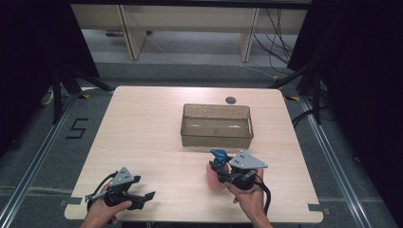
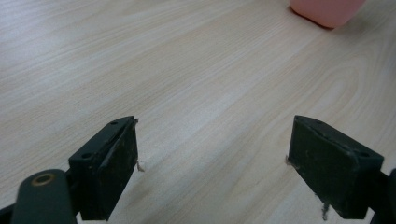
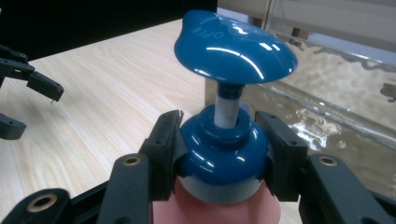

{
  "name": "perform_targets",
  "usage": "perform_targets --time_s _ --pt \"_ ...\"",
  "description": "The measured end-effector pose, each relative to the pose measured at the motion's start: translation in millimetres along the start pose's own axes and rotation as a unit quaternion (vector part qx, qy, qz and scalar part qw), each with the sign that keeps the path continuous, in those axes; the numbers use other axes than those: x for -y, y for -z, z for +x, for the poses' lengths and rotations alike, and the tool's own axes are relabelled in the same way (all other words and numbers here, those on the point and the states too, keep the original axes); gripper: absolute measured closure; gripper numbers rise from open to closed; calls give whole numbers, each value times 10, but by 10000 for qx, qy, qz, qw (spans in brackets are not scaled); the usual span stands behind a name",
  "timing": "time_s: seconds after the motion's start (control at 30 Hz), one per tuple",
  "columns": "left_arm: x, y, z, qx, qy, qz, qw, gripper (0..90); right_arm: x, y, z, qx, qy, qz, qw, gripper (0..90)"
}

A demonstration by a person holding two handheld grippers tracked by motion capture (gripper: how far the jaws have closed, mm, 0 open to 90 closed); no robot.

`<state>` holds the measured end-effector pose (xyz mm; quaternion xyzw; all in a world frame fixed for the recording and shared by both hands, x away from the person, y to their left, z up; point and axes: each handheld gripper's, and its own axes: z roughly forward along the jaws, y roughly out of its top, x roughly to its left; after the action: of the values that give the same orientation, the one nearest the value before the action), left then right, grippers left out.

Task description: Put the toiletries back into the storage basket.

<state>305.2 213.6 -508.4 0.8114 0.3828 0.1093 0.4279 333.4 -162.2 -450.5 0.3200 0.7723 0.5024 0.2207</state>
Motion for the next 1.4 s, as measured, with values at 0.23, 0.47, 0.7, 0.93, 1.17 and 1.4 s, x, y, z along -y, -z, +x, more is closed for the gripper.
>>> perform_targets --time_s 0.23,0.47,0.7,0.93,1.17,1.4 --pt "16 25 27 -38 -51 90 9999 152 -128 104 -34 69 -101 -176 9998 532" --pt "18 9 25 -21 31 67 10000 152 -218 97 -109 140 -82 -214 9996 533" --pt "22 16 25 -14 73 52 10000 152 -332 122 -166 141 -162 -214 9995 532" --pt "22 13 25 -10 100 38 9999 152 -449 141 -240 157 -213 -186 9995 533" --pt "25 10 21 -10 87 39 10000 152 -557 163 -326 166 -140 -273 9994 532" --pt "23 11 24 -5 100 36 9999 152 -695 173 -409 242 -199 -378 9988 533"
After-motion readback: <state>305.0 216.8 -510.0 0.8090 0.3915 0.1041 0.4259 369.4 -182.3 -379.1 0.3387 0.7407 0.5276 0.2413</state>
